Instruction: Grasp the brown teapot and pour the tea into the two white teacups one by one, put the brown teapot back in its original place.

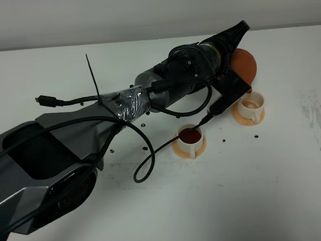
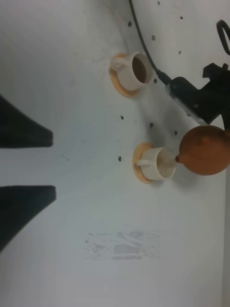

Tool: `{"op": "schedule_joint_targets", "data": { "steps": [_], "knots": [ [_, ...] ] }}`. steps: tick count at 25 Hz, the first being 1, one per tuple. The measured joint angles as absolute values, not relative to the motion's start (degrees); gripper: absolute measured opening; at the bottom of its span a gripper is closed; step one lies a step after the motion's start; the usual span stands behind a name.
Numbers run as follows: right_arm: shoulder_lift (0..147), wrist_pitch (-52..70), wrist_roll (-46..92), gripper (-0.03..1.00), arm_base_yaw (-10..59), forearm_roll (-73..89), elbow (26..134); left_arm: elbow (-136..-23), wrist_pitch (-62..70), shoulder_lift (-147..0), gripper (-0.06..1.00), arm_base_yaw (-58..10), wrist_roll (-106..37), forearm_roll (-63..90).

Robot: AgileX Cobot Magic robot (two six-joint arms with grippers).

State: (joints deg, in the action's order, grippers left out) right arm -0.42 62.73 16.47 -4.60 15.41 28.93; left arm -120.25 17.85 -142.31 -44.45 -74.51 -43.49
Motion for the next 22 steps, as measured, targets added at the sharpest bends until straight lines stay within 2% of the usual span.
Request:
{"op": "schedule_joint_targets", "data": {
  "steps": [22],
  "knots": [
    [-0.42,62.73,16.47,0.22,-4.6,15.41,28.93,-120.25,13.83,-142.31,0.12,-45.11,-74.41,-49.44]
  ]
}}
